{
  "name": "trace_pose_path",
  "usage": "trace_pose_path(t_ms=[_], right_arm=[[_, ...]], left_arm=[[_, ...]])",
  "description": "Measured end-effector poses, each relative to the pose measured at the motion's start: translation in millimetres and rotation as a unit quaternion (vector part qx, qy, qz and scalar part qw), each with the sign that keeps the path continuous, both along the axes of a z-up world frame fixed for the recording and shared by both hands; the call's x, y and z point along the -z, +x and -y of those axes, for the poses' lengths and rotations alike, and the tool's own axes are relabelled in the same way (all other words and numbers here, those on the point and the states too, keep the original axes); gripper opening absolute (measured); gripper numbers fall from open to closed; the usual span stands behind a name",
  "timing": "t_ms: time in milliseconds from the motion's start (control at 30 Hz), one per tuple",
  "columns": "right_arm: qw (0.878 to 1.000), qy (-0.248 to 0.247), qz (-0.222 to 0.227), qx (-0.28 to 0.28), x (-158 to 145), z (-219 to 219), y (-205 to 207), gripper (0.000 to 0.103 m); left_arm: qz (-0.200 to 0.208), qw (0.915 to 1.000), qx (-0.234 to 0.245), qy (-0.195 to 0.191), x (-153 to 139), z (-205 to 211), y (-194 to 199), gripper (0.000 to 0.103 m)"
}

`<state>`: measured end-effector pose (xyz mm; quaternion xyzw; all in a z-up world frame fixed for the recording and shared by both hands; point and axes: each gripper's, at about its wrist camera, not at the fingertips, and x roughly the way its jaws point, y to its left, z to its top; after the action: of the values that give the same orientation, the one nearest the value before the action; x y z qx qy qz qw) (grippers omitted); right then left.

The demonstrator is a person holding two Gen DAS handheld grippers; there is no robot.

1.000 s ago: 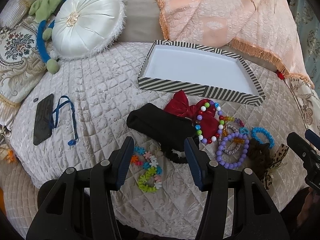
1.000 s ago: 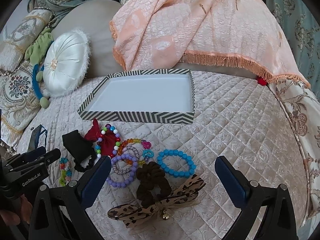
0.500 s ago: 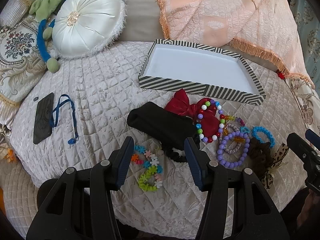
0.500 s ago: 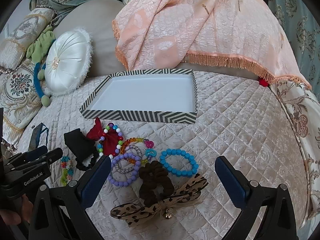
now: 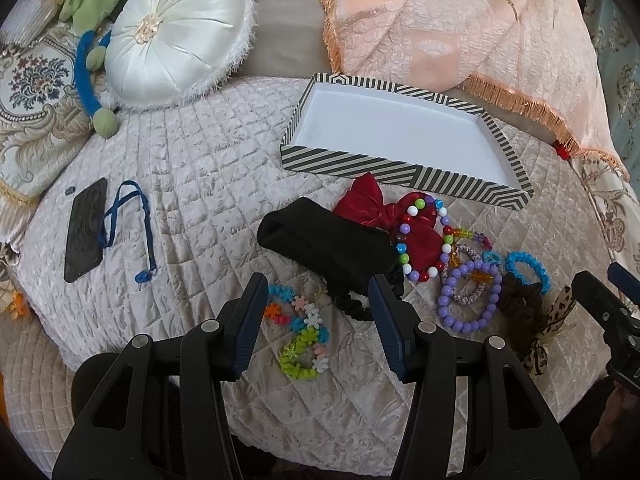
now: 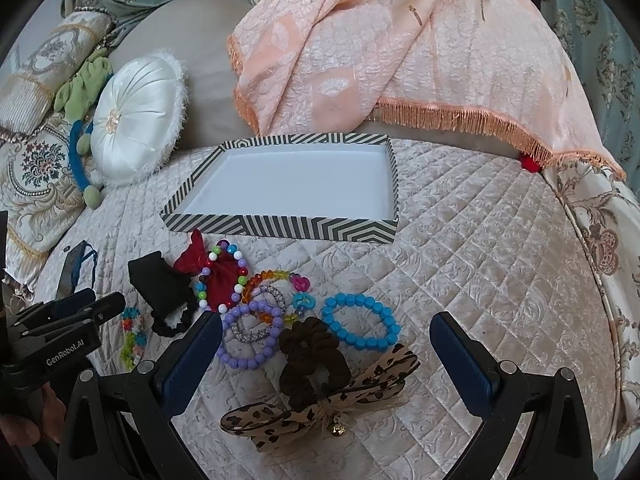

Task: Organize jewelry
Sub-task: 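Move left tool toward black velvet cloth while right tool approaches multicolour bead bracelet, then grasp black velvet cloth with left tool while right tool grasps multicolour bead bracelet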

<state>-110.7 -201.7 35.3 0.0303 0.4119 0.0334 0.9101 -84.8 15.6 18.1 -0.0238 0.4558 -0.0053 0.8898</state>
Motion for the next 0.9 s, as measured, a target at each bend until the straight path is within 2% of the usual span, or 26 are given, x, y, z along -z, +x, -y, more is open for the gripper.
trace_pose_path(t_ms=[267,433,533,633,733,833,900], right_arm=[[1.0,0.003,-0.004,-0.004,3,3,1,0.103],[1.0,0.008,-0.006,-0.012,6,2,6,0.103],[1.0,0.013,-0.009,-0.02,8,2,8,0.103],[0.999,0.016,-0.008,-0.031,10,-2,11,0.103],[0.998,0.026,-0.007,-0.048,13,-7,18,0.103],[0.997,0.032,-0.004,-0.072,14,-14,28,0.097],[0.996,0.035,-0.007,-0.086,16,-20,38,0.089]], left_arm=[[-0.015,0.9985,-0.03,-0.044,-6,-33,2,0.052],[-0.031,0.9947,-0.06,-0.078,-5,-58,10,0.052],[-0.039,0.9926,-0.066,-0.094,-2,-65,14,0.061],[-0.047,0.9896,-0.067,-0.118,2,-67,21,0.062],[-0.053,0.9884,-0.066,-0.126,5,-65,29,0.062],[-0.064,0.9859,-0.063,-0.141,11,-63,40,0.063],[-0.068,0.9846,-0.062,-0.149,15,-62,46,0.067]])
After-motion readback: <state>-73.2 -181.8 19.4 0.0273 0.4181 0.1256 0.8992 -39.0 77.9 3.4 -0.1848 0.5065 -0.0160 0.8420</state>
